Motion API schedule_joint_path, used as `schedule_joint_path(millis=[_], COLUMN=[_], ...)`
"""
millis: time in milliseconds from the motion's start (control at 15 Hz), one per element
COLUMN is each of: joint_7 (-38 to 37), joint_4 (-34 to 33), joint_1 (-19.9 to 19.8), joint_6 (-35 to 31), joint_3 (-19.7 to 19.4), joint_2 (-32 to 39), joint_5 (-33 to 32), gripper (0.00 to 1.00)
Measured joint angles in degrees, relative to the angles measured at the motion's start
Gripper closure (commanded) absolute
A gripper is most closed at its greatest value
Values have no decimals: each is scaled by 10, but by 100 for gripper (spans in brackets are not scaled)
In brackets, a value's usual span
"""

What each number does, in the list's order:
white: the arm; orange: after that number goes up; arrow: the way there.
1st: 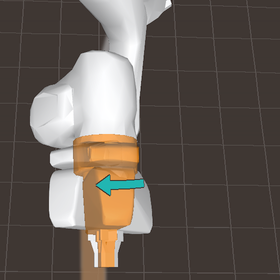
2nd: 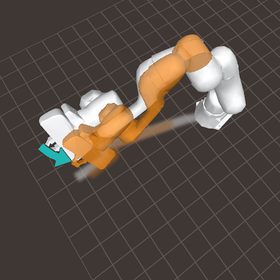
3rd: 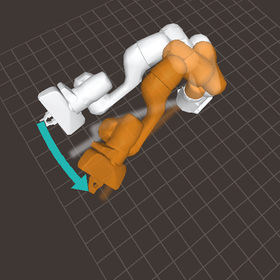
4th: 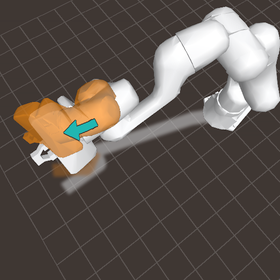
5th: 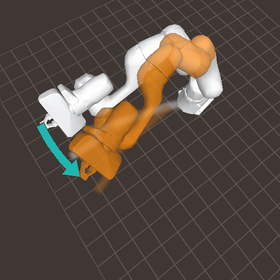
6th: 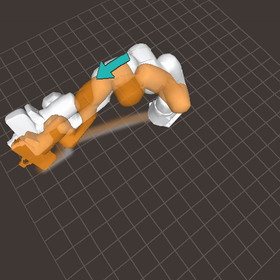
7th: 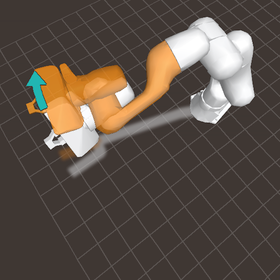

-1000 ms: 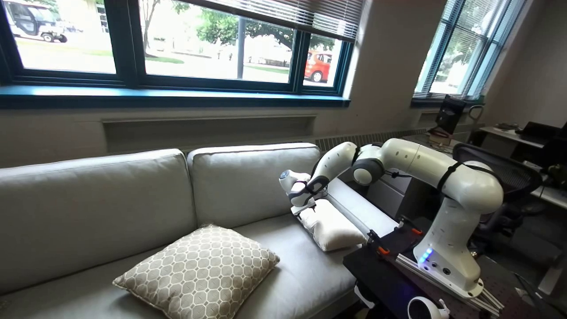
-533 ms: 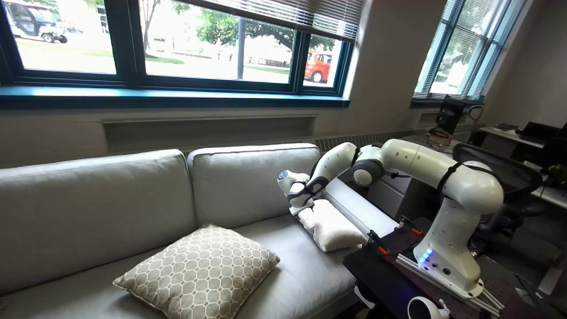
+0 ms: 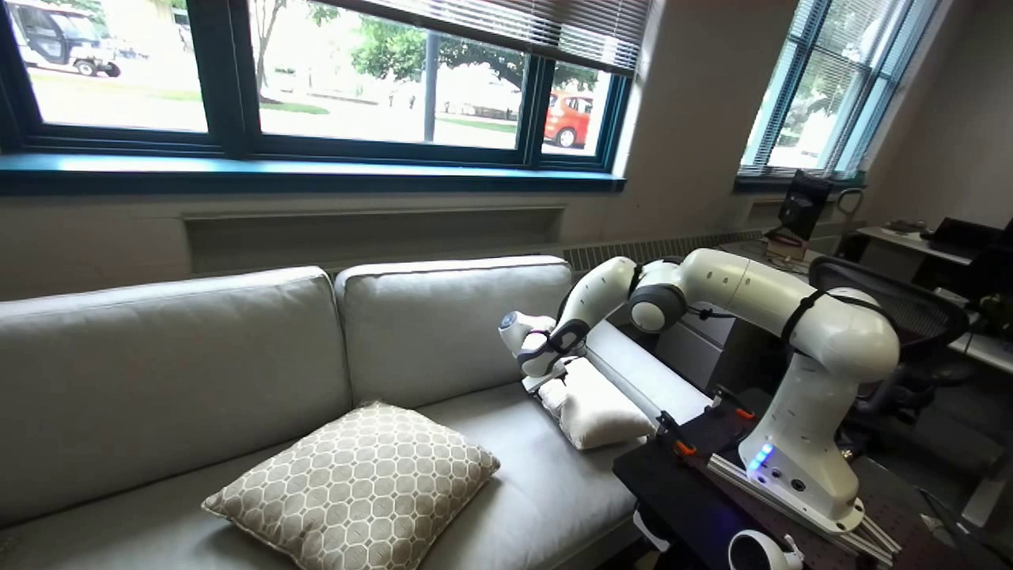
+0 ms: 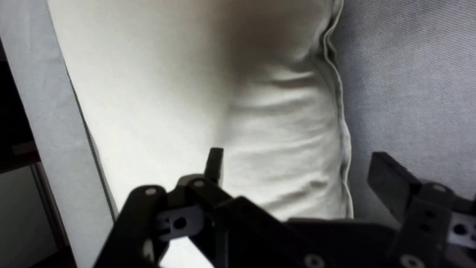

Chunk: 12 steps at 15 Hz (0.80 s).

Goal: Place the small pillow against the right armrest of the sofa, place the pillow in the middle of the sofa in front of the small pillow on the right

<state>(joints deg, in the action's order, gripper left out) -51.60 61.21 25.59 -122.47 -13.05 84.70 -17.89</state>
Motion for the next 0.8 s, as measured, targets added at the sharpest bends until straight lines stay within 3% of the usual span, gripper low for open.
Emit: schedule_joint_path(millis=[400, 800], joint_7=[-9, -7], joint_4=[15, 31], joint_1=[-6, 13], joint_6=[-16, -16], joint_3=[-28, 13], joint_2=[-8, -2], joint_5=[-4, -21], gripper=[0, 0])
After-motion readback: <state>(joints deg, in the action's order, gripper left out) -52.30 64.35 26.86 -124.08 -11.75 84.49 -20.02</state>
